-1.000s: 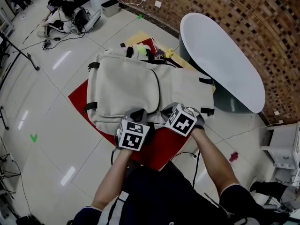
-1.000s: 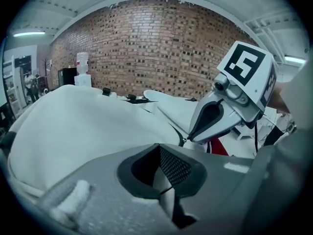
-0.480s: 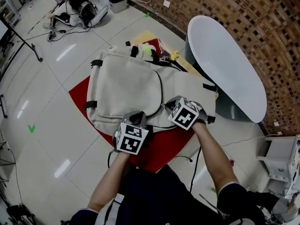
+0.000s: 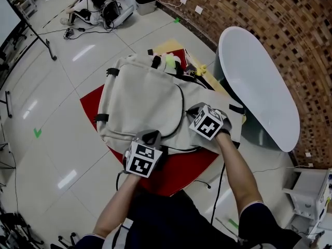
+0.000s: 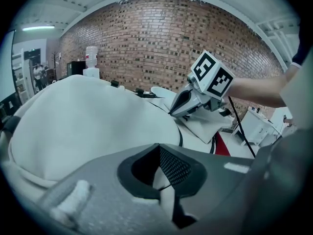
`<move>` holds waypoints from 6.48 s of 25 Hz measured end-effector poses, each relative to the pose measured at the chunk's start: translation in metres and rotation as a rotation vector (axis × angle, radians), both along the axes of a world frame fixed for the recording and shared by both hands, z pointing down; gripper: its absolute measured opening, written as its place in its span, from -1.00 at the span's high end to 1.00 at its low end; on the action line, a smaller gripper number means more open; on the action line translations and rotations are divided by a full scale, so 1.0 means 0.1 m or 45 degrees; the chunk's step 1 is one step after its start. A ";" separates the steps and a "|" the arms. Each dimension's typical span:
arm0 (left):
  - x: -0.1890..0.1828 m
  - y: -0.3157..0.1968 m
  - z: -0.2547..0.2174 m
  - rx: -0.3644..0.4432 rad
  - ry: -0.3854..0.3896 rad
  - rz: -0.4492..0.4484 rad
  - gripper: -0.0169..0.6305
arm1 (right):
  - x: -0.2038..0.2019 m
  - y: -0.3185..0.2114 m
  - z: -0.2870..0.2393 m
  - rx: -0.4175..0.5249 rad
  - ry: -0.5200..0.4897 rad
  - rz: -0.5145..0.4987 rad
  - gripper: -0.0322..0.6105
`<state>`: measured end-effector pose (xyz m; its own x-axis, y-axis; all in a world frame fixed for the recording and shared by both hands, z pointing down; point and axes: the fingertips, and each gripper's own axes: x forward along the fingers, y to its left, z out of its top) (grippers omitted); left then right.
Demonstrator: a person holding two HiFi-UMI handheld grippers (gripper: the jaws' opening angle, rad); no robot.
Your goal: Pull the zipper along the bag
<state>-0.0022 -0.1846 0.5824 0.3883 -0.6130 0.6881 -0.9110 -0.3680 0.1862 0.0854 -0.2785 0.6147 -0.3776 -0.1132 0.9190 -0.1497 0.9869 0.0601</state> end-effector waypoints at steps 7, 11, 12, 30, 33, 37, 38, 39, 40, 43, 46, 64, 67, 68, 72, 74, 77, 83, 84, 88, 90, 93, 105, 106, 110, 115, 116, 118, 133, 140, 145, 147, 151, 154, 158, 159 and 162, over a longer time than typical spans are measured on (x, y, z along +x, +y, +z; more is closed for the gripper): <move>-0.03 0.02 -0.03 -0.025 0.025 -0.064 0.94 | -0.07 -0.44 0.02 0.080 0.078 -0.100 0.84; -0.05 0.03 -0.01 -0.035 0.041 -0.080 0.94 | -0.14 -0.62 0.08 0.084 0.079 -0.160 0.84; -0.05 0.03 0.00 -0.038 0.044 -0.083 0.94 | -0.16 -0.66 0.10 0.080 0.073 -0.170 0.84; 0.36 -0.48 -0.30 0.020 0.144 -0.060 0.94 | -0.34 -1.00 0.10 0.164 0.036 -0.529 0.84; 0.42 -0.74 -0.08 -0.029 0.010 -0.055 0.94 | -0.33 -0.99 0.06 0.183 -0.016 -0.587 0.84; 0.47 -0.77 0.06 -0.076 -0.120 -0.028 0.94 | -0.38 -1.07 0.02 0.267 -0.065 -0.685 0.85; 0.48 -0.76 0.09 -0.085 -0.139 -0.022 0.94 | -0.40 -1.10 0.00 0.293 -0.071 -0.717 0.85; 0.50 -0.76 0.10 -0.096 -0.144 -0.019 0.94 | -0.43 -1.12 -0.01 0.318 -0.074 -0.753 0.85; 0.51 -0.75 0.11 -0.108 -0.137 -0.021 0.94 | -0.46 -1.14 -0.01 0.339 -0.074 -0.792 0.85; 0.53 -0.75 0.12 -0.144 -0.089 -0.043 0.94 | -0.55 -1.18 -0.02 0.383 -0.075 -0.902 0.85; 0.53 -0.75 0.13 -0.164 -0.061 -0.061 0.94 | -0.65 -1.20 0.00 0.430 -0.067 -1.008 0.85; 0.57 -0.77 0.08 -0.138 0.073 -0.098 0.94 | -0.87 -1.16 -0.23 0.535 -0.129 -0.978 0.62; 0.53 -0.80 -0.05 -0.056 0.072 -0.085 0.94 | -0.77 -1.08 -0.48 0.518 -0.243 -0.820 0.64; 0.51 -0.80 -0.12 -0.024 0.070 -0.076 0.94 | -0.73 -1.04 -0.56 0.508 -0.278 -0.761 0.66; 0.39 -0.77 -0.40 0.090 0.079 -0.064 0.94 | -0.55 -0.79 -0.88 0.459 -0.427 -0.497 0.71; 0.35 -0.76 -0.55 0.145 0.098 -0.046 0.94 | -0.44 -0.61 -1.04 0.417 -0.513 -0.340 0.71; 0.35 -0.73 -0.81 0.238 0.128 0.021 0.94 | -0.32 -0.35 -1.26 0.378 -0.635 -0.085 0.71; 0.32 -0.42 -1.23 0.374 0.227 0.164 0.94 | -0.19 0.21 -1.69 0.399 -0.864 0.434 0.89; 0.30 -0.35 -1.26 0.387 0.228 0.186 0.94 | -0.20 0.33 -1.70 0.396 -0.878 0.483 0.89; 0.23 -0.11 -1.42 0.428 0.255 0.256 0.94 | -0.24 0.72 -1.79 0.364 -0.931 0.662 0.89; 0.21 0.01 -1.51 0.446 0.281 0.284 0.94 | -0.28 0.89 -1.85 0.358 -0.948 0.735 0.89; 0.17 0.18 -1.62 0.474 0.301 0.325 0.94 | -0.37 1.12 -1.96 0.369 -1.026 0.802 0.89; -0.05 0.61 -1.94 0.570 0.353 0.370 0.94 | -0.56 1.56 -2.37 0.527 -1.151 0.797 0.89; -0.06 0.64 -1.95 0.570 0.355 0.374 0.94 | -0.58 1.59 -2.38 0.525 -1.157 0.797 0.89; -0.08 0.69 -2.01 0.578 0.356 0.390 0.94 | -0.65 1.65 -2.46 0.516 -1.187 0.789 0.89; -0.08 0.75 -2.04 0.590 0.357 0.412 0.94 | -0.68 1.74 -2.50 0.523 -1.194 0.787 0.89; -0.09 0.77 -2.06 0.595 0.357 0.416 0.94 | -0.69 1.76 -2.52 0.528 -1.200 0.790 0.89; -0.11 0.81 -2.10 0.606 0.357 0.425 0.94 | -0.68 1.82 -2.56 0.542 -1.212 0.796 0.89; 0.16 1.24 -2.27 0.644 0.372 0.418 0.94 | -0.47 2.34 -2.77 0.552 -1.241 0.751 0.89; 0.26 1.45 -2.27 0.640 0.340 0.390 0.94 | -0.39 2.51 -2.94 0.559 -1.292 0.715 0.89; 0.31 1.61 -2.24 0.632 0.326 0.387 0.94 | -0.37 2.65 -2.92 0.542 -1.306 0.705 0.89; 0.30 1.63 -2.24 0.637 0.323 0.378 0.94 | -0.36 2.68 -2.93 0.545 -1.312 0.702 0.89; 0.26 1.70 -2.21 0.636 0.320 0.366 0.94 | -0.37 2.74 -2.90 0.543 -1.314 0.696 0.89; 0.25 1.73 -2.21 0.634 0.317 0.369 0.94 | -0.38 2.76 -2.90 0.539 -1.317 0.701 0.89; 0.22 1.73 -2.24 0.636 0.317 0.361 0.94 | -0.40 2.77 -2.93 0.535 -1.320 0.695 0.89; 0.22 1.73 -2.24 0.637 0.318 0.360 0.94 | -0.41 2.78 -2.92 0.535 -1.319 0.695 0.89; 0.20 1.76 -2.24 0.643 0.326 0.361 0.94 | -0.43 2.81 -2.90 0.538 -1.314 0.700 0.89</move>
<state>0.0173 -0.0086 0.3589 0.6974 -0.6868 0.2046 -0.7146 -0.6881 0.1258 0.0427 0.0021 0.3245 -0.7105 -0.6998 0.0737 -0.7031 0.7103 -0.0336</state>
